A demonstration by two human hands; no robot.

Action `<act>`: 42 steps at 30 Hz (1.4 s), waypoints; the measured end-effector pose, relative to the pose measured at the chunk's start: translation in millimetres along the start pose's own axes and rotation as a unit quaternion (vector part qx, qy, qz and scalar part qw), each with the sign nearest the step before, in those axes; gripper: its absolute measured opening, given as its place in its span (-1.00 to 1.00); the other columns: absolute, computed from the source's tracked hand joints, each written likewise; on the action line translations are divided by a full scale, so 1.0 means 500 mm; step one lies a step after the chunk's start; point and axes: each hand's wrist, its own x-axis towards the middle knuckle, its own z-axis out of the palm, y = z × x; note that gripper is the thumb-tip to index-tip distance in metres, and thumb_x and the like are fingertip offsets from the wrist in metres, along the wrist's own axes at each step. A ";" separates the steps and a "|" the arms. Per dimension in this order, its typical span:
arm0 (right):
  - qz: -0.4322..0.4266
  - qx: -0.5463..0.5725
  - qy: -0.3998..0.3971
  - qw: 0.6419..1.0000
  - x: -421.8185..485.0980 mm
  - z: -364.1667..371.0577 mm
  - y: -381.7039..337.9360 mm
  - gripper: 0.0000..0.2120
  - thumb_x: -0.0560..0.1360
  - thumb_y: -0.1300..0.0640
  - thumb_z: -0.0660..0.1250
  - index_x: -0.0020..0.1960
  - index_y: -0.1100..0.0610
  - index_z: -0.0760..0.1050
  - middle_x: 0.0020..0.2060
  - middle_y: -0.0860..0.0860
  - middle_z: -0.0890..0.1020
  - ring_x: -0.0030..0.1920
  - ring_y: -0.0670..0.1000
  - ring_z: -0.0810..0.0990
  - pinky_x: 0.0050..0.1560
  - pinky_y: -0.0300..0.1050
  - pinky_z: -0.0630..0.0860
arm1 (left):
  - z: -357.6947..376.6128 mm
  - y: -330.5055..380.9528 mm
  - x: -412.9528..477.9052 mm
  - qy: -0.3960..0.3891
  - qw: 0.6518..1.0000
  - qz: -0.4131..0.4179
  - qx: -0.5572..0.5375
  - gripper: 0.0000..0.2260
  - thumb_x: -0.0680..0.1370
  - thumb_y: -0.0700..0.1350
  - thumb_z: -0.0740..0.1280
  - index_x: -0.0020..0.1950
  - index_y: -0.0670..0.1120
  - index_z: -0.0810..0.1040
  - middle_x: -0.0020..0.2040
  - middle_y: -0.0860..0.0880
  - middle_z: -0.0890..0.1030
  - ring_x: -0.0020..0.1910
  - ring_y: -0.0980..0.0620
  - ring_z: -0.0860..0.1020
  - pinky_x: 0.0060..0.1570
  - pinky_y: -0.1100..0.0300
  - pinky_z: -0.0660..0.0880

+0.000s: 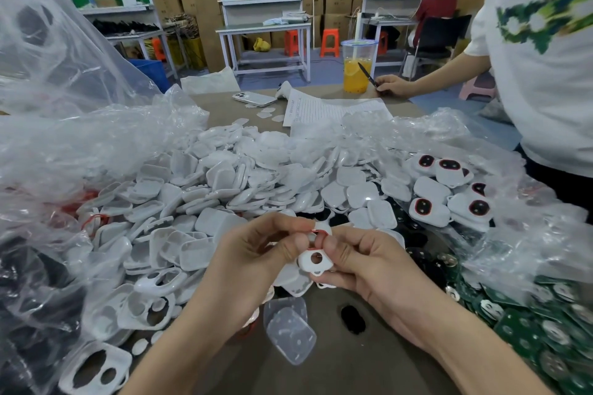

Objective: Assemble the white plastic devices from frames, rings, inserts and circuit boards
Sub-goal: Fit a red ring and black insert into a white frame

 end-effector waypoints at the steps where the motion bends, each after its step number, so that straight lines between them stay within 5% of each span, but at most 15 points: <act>1: 0.000 0.000 -0.002 1.000 -0.001 0.000 0.000 -0.81 0.44 -0.02 0.44 -0.05 0.06 0.74 -0.05 0.11 0.74 0.04 0.06 0.72 0.03 -0.21 0.62 | -0.001 0.001 0.000 -0.005 1.000 -0.001 -0.011 -0.88 0.41 -0.07 0.43 -0.09 0.07 0.72 -0.07 0.00 0.75 -0.04 0.10 0.70 -0.05 0.37 0.55; 9: 0.005 -0.013 -0.013 1.000 -0.002 -0.002 0.001 -0.73 0.39 -0.03 0.41 -0.04 0.11 0.73 -0.02 0.13 0.74 0.05 0.08 0.72 0.04 -0.19 0.62 | -0.006 0.003 0.001 -0.035 0.999 -0.009 -0.003 -0.96 0.45 -0.08 0.41 -0.16 0.05 0.66 -0.14 -0.05 0.69 -0.09 0.07 0.65 -0.05 0.34 0.55; 16: -0.012 -0.046 -0.001 0.999 0.001 -0.003 0.006 -0.77 0.41 -0.02 0.39 -0.06 0.07 0.74 -0.05 0.09 0.74 0.03 0.04 0.72 0.00 -0.23 0.62 | -0.006 -0.006 0.002 -0.026 0.999 -0.016 0.030 -0.90 0.57 -0.22 0.38 -0.10 -0.04 0.59 -0.14 0.00 0.72 -0.08 0.03 0.67 -0.05 0.32 0.56; 24: -0.022 -0.074 0.011 0.997 0.004 -0.004 0.013 -0.80 0.43 0.01 0.38 -0.07 0.05 0.73 -0.09 0.09 0.75 -0.01 0.00 0.73 0.00 -0.25 0.61 | -0.009 -0.019 0.006 -0.021 0.997 0.002 0.077 -0.72 0.58 -0.25 0.37 -0.21 0.11 0.55 -0.21 0.04 0.69 -0.17 0.13 0.64 -0.13 0.37 0.52; 36: -0.050 -0.041 0.026 0.998 0.010 -0.009 0.008 -0.76 0.45 -0.02 0.37 0.02 0.04 0.72 0.02 0.07 0.73 0.09 0.05 0.71 0.05 -0.23 0.61 | 0.002 -0.022 0.000 0.027 0.991 0.044 0.120 -0.81 0.60 0.03 0.35 0.10 0.34 0.58 0.05 0.23 0.68 0.05 0.25 0.64 -0.02 0.40 0.50; 39: -0.063 -0.035 0.044 0.996 0.008 -0.007 0.007 -0.75 0.44 -0.03 0.37 0.03 0.02 0.72 0.01 0.07 0.73 0.07 0.03 0.71 0.04 -0.23 0.61 | 0.009 -0.015 -0.007 0.024 0.991 0.051 0.124 -0.79 0.51 0.22 0.29 0.13 0.35 0.58 0.06 0.27 0.68 -0.03 0.29 0.62 -0.05 0.44 0.47; 42: -0.066 -0.024 0.048 0.996 0.008 -0.004 0.008 -0.79 0.45 0.00 0.36 -0.01 0.01 0.72 -0.07 0.04 0.74 0.03 0.01 0.73 0.00 -0.26 0.61 | 0.017 -0.014 -0.005 0.030 0.991 0.047 0.120 -0.83 0.54 0.17 0.32 0.10 0.29 0.62 0.04 0.27 0.68 -0.10 0.32 0.60 -0.09 0.50 0.43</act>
